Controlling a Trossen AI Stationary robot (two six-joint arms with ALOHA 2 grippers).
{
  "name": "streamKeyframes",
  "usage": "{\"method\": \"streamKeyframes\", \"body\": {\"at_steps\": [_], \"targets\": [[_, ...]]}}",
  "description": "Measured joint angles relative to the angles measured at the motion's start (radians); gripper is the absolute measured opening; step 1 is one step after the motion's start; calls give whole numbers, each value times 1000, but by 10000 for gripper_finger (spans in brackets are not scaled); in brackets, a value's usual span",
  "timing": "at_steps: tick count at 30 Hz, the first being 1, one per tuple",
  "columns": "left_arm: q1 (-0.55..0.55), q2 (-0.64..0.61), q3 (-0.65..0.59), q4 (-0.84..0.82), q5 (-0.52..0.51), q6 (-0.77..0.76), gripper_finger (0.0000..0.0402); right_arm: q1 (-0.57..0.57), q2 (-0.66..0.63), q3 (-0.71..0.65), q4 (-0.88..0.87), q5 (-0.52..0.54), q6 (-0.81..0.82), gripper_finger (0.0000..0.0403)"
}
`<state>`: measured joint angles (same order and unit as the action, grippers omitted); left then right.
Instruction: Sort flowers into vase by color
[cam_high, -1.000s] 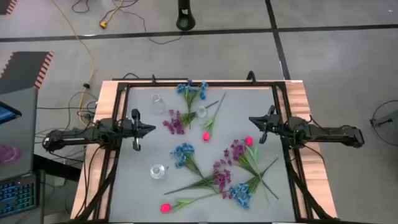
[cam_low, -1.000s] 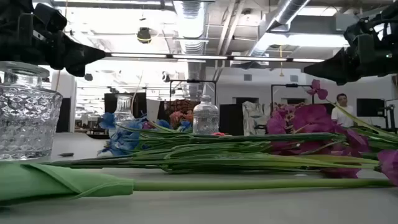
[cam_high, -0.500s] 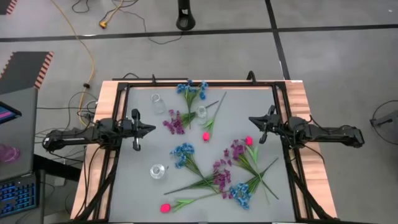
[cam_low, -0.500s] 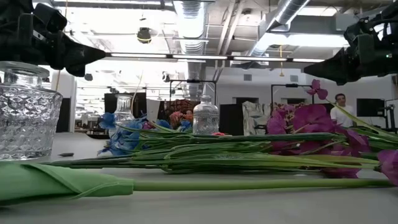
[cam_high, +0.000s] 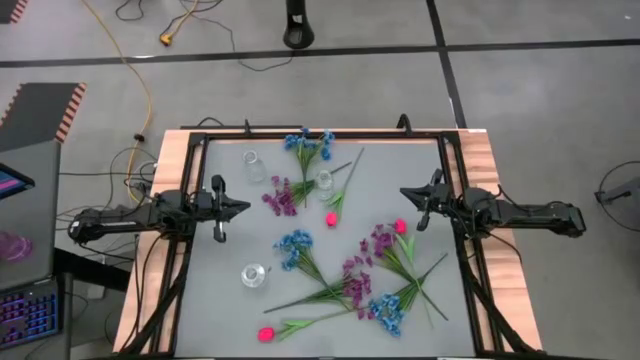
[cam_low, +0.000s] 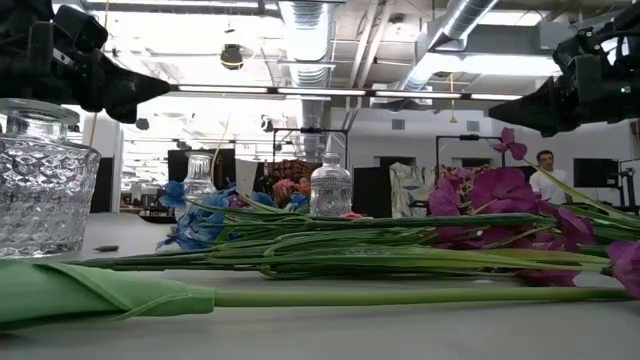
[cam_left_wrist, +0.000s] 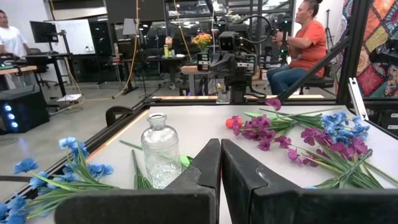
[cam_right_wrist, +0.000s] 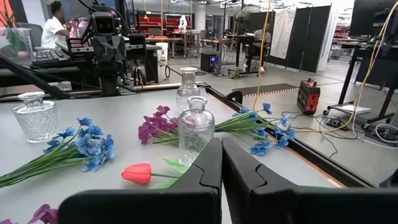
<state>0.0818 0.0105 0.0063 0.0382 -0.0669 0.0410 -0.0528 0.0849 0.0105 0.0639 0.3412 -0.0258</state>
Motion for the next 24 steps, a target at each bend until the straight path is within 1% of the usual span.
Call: {"method": "streamKeyframes", "body": {"at_steps": [19,24], "targets": [[0,0,0,0,0,0,0,0,0,0,2,0,0,33],[0,0,0,0,0,0,0,0,0,-1,39,1,0,33]]}}
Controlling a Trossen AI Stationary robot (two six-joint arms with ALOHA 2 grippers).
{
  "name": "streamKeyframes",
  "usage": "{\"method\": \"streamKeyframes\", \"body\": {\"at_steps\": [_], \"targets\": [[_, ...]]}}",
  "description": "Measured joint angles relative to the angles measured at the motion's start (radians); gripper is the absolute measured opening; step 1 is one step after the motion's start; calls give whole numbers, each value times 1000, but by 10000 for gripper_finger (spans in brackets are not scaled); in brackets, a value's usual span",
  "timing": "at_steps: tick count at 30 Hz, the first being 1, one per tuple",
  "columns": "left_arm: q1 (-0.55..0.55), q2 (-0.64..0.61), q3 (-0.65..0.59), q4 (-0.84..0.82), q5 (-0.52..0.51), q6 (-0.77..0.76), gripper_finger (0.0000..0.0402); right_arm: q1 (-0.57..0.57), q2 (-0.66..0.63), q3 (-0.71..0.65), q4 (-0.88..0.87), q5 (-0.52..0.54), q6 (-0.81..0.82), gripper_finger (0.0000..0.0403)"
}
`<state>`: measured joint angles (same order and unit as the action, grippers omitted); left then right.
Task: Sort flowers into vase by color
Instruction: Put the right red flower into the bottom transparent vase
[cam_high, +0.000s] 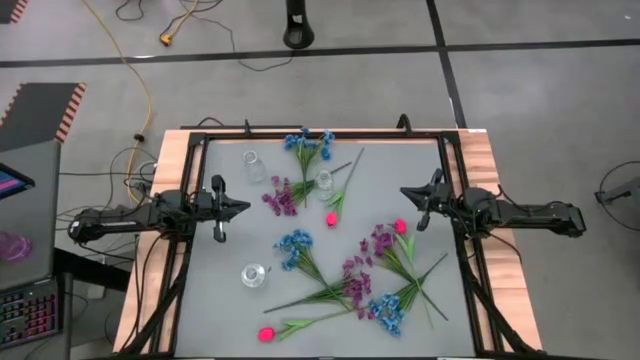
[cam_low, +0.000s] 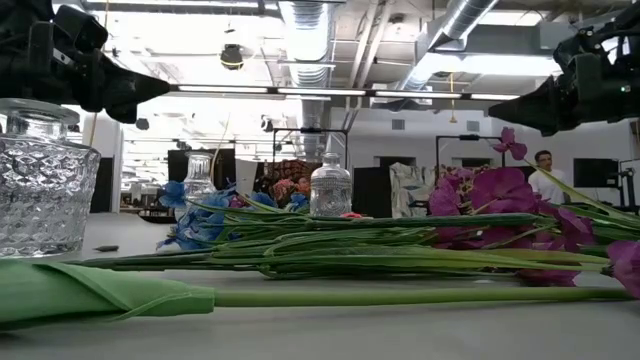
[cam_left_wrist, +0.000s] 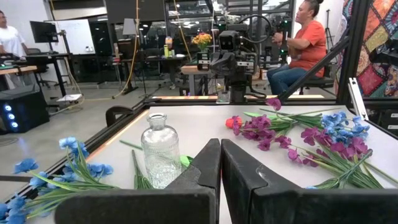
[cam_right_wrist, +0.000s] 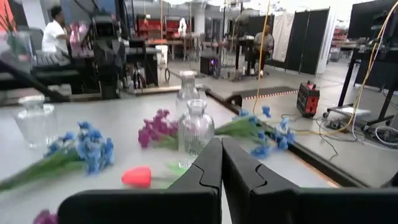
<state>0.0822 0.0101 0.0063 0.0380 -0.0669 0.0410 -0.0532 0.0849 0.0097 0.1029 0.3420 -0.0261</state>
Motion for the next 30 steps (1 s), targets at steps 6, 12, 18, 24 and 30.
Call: {"method": "streamKeyframes", "body": {"at_steps": [6,12,18,24,30], "targets": [[0,0,0,0,0,0,0,0,0,0,55,0,0,33],[0,0,0,0,0,0,0,0,0,0,110,0,26,35],[0,0,0,0,0,0,0,-1,0,37,115,8,127,83],[0,0,0,0,-6,0,0,-1,0,88,87,10,205,175],[0,0,0,2,-18,0,0,0,0,181,-53,9,245,252]]}}
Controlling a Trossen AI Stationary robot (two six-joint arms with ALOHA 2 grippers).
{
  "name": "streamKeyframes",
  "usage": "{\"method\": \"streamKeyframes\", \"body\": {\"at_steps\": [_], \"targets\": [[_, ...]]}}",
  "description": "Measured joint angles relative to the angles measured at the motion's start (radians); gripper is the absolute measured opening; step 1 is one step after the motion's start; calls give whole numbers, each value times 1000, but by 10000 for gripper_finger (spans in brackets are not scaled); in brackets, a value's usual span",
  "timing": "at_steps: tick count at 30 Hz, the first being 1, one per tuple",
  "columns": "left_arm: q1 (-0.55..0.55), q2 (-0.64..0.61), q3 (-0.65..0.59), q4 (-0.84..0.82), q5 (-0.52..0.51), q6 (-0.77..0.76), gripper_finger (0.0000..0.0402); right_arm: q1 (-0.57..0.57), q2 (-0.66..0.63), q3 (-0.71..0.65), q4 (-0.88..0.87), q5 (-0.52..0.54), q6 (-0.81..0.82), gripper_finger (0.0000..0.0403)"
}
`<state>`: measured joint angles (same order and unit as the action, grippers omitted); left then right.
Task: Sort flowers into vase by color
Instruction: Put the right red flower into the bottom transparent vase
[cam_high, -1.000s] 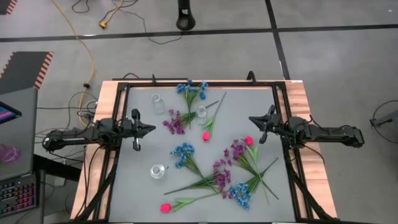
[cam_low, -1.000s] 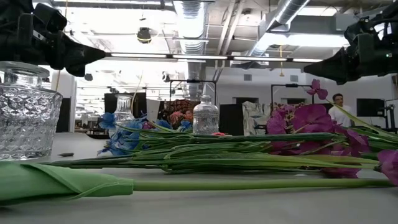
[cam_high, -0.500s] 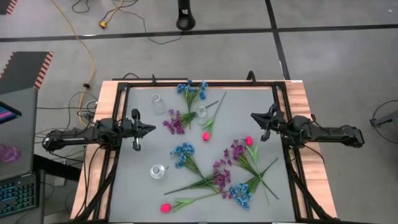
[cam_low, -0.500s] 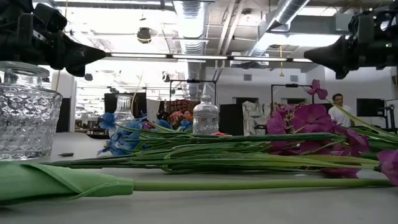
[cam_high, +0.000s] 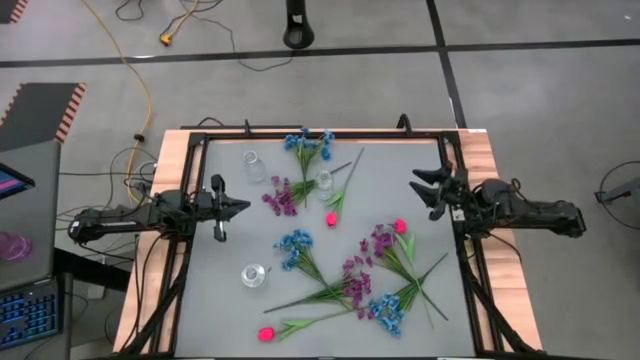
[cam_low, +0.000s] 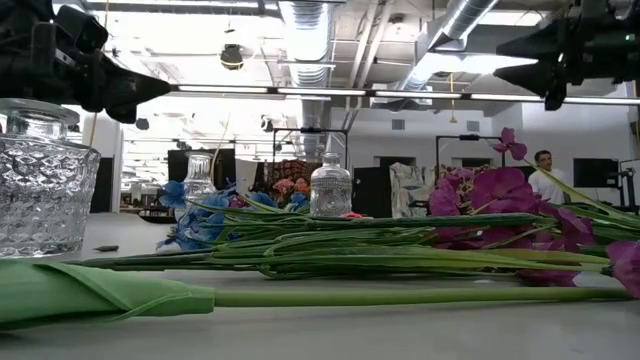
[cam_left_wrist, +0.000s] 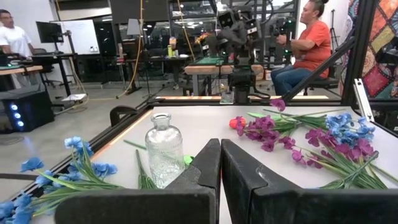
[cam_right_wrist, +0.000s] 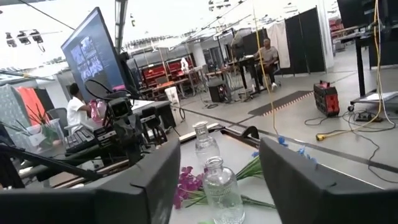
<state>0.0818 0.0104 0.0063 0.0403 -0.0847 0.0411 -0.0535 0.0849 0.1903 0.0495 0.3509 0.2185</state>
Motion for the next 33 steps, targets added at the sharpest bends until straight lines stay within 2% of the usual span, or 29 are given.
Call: {"method": "streamKeyframes", "body": {"at_steps": [8,17,24,29,33], "targets": [[0,0,0,1,-2,0,0,39,45,147,-163,-10,2,259],[0,0,0,1,-2,0,0,96,202,298,-297,-12,22,259],[0,0,0,3,-7,0,0,140,343,424,-584,-22,293,259],[0,0,0,3,-8,0,0,175,442,468,-791,-95,555,259],[0,0,0,3,-9,0,0,202,516,468,-877,-163,679,259]]}}
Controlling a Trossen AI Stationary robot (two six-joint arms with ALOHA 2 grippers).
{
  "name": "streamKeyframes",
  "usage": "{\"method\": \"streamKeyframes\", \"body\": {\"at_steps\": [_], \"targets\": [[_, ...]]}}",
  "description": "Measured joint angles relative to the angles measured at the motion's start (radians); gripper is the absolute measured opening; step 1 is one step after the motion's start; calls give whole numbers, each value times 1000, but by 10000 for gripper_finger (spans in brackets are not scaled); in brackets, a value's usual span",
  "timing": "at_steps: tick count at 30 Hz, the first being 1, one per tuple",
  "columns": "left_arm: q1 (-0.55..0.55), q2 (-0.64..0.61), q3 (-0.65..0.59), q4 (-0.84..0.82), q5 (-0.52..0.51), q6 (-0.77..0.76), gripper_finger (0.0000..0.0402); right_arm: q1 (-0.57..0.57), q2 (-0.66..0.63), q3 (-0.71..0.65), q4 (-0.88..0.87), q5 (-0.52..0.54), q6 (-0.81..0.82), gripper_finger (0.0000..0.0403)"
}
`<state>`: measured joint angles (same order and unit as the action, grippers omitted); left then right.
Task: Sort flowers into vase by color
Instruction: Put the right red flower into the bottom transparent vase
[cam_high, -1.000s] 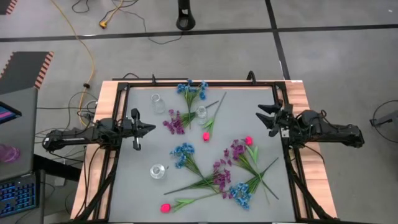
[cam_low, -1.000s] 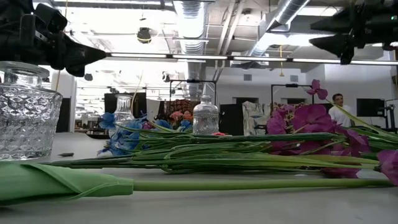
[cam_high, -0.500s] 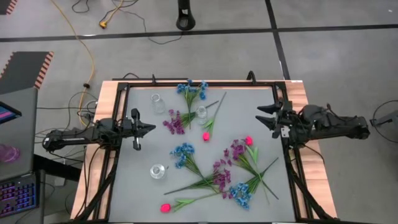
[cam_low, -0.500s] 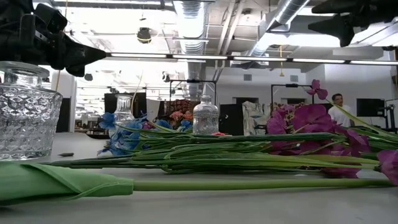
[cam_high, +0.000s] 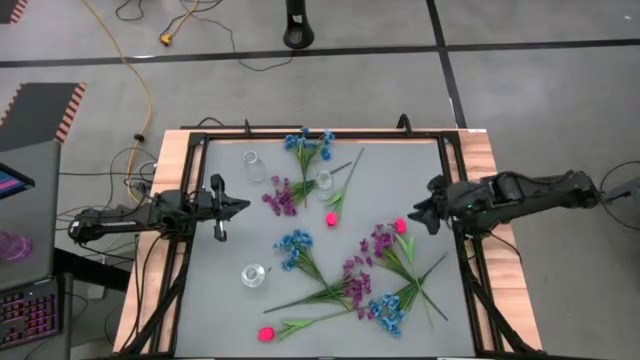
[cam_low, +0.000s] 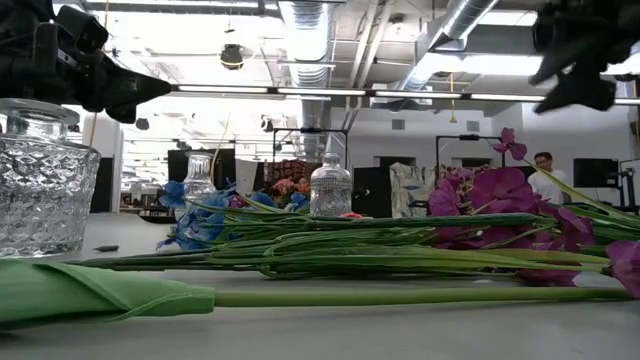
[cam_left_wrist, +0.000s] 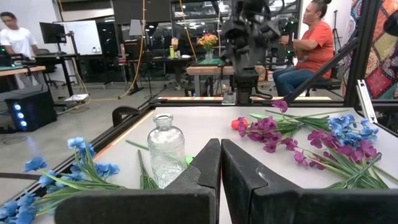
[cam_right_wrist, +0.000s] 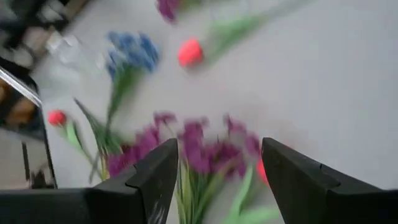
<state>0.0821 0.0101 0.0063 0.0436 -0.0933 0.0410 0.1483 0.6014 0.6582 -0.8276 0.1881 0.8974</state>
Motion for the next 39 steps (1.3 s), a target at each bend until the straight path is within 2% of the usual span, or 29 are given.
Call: {"method": "streamKeyframes", "body": {"at_steps": [6,21,39], "targets": [[0,0,0,0,0,0,0,31,116,0,-37,-95,117,258],[0,0,0,0,0,0,0,100,416,0,-39,-223,312,259],[0,0,0,0,0,0,0,147,669,0,24,-271,344,259]]}}
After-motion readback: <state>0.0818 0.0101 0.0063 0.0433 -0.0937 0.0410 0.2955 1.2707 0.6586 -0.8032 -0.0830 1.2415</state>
